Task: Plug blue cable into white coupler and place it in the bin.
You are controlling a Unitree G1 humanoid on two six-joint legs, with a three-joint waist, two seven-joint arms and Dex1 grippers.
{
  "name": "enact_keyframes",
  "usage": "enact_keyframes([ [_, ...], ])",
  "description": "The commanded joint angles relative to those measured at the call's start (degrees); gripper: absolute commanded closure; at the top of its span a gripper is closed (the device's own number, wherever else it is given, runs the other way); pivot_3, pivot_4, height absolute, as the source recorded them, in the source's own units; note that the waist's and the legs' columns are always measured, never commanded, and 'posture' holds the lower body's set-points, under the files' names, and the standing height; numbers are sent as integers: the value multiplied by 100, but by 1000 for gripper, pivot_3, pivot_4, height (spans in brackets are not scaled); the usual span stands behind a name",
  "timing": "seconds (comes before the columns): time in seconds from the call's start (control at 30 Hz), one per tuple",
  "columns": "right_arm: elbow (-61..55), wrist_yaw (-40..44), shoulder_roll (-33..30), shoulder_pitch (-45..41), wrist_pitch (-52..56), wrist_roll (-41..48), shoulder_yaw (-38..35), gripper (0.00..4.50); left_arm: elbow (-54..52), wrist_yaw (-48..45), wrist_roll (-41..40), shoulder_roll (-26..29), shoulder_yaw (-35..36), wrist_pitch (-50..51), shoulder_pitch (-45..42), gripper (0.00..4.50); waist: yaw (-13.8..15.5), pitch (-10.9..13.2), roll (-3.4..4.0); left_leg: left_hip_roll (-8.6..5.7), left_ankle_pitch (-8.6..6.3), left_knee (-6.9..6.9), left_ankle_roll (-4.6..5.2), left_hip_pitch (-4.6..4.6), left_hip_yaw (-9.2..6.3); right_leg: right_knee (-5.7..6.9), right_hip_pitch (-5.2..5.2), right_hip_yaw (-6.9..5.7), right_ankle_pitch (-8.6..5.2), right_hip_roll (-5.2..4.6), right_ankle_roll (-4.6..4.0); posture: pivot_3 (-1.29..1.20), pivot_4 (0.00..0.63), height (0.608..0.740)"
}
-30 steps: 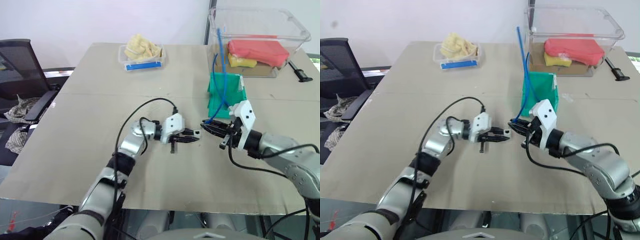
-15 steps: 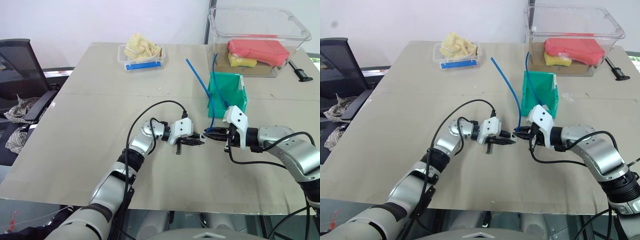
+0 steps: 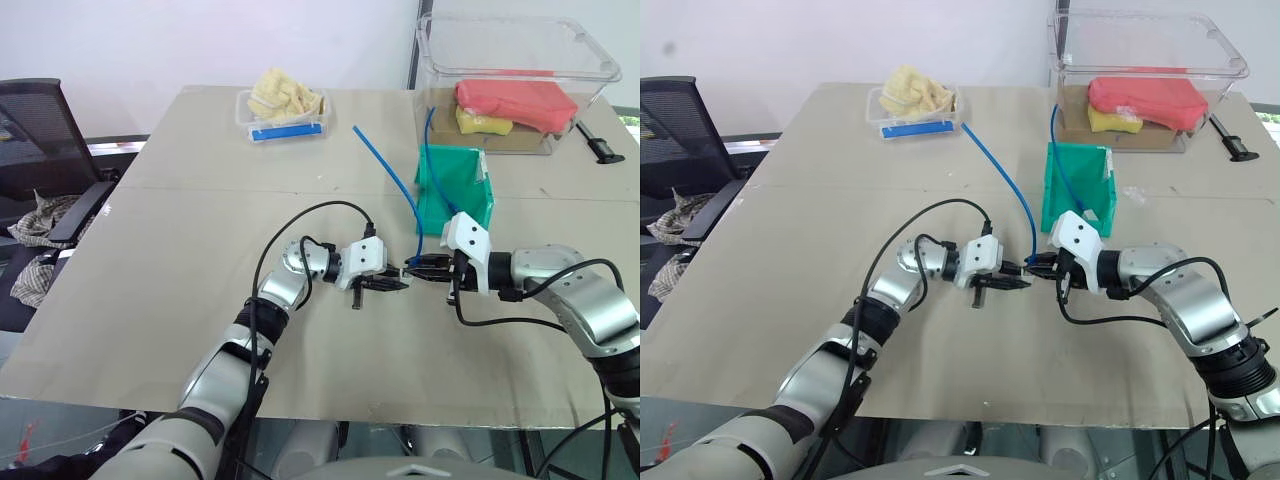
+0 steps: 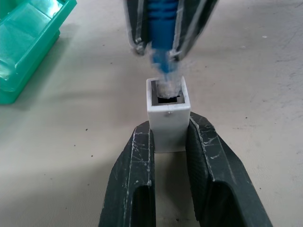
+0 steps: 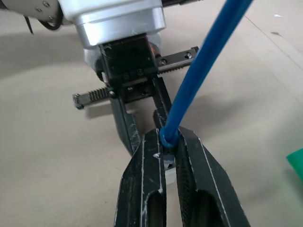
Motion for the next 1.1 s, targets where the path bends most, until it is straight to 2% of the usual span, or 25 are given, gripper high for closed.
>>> enact_keyframes([
  [0.03,314,240,-64,7,0,-345,240,4500,-224,-27,-26,-27,5,-111,36,4191,-1,-2,-2,0,0,0,0,0,0,0,0,0,0,0,0,0,150,740],
  [0.33,454,929,-234,-147,218,-515,600,4500,-365,-33,-41,9,-3,-93,121,4191,0,-7,-7,0,0,0,0,0,-1,0,0,0,0,0,0,0,150,740],
  [0.67,1316,1336,145,-617,362,-679,829,4500,-510,29,-58,7,-7,-60,202,4191,-26,-32,-23,4,0,0,0,16,-2,0,15,-1,0,3,-1,0,150,740],
  [0.83,1301,1555,173,-829,1000,-327,619,4500,-585,77,-59,13,-13,-40,253,4191,-27,-36,-26,4,0,0,0,20,-2,0,18,-1,0,2,-1,0,150,740],
  [1.1,1158,1729,86,-818,1043,-562,920,4500,-619,106,-63,17,-21,-14,275,4191,-11,-36,-26,4,-1,0,0,14,-4,-6,15,-4,0,-1,-1,0,150,740],
])
